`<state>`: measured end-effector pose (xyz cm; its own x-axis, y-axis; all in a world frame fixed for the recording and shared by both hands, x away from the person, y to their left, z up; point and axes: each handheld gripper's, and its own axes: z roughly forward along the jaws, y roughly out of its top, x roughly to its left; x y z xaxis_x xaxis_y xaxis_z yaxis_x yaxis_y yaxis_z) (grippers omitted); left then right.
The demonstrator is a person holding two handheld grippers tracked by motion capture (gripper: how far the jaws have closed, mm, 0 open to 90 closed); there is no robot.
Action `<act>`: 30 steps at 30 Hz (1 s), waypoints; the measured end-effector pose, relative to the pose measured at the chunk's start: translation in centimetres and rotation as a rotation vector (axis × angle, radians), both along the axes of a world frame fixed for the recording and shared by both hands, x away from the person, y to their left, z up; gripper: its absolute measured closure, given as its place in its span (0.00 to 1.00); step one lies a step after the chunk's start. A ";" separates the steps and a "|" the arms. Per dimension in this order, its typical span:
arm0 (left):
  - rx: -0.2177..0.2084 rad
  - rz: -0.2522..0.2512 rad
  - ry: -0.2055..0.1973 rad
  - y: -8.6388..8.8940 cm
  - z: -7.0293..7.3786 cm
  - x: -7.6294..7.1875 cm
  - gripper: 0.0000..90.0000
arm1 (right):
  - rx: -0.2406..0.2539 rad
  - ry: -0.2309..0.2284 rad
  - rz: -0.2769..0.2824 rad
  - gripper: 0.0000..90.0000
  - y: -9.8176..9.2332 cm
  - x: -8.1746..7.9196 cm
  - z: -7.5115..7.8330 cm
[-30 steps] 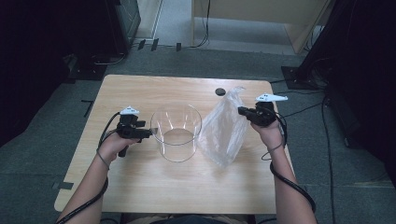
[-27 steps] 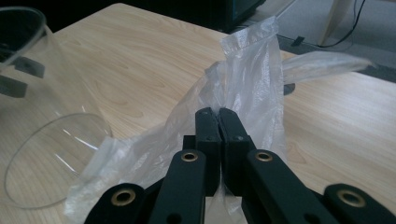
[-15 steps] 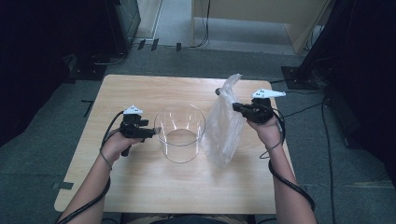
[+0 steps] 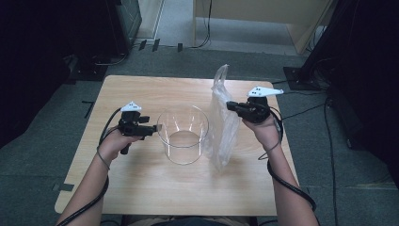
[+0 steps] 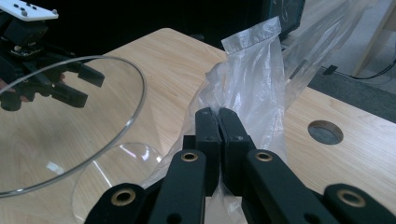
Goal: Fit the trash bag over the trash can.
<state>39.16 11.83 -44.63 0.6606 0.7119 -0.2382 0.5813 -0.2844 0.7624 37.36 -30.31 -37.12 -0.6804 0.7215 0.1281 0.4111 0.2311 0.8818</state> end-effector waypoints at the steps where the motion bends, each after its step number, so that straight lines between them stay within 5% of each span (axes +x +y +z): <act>1: 0.003 -0.003 -0.001 0.1 0.2 0.0 0.27 | 0.003 0.000 0.005 0.99 0.1 0.0 0.1; 14: 0.012 -0.061 -0.033 0.7 3.7 -1.0 0.29 | -0.010 0.031 0.035 0.99 1.4 0.0 0.5; 20: 0.107 -0.091 -0.061 0.2 5.3 -1.2 0.31 | -0.020 0.030 0.046 0.99 1.7 0.3 1.5; 26: 0.010 -0.096 -0.051 0.5 6.8 -0.9 0.30 | -0.025 0.018 0.064 0.99 2.3 0.9 2.7; 30: -0.021 -0.124 -0.083 -0.5 7.7 -1.2 0.29 | 0.006 -0.013 0.081 0.99 3.1 0.9 3.2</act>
<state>37.95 11.30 -36.98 0.7614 0.6188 -0.1933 0.4777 -0.3339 0.8126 38.25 -27.16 -33.91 -0.7385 0.6629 0.1232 0.3795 0.2577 0.8886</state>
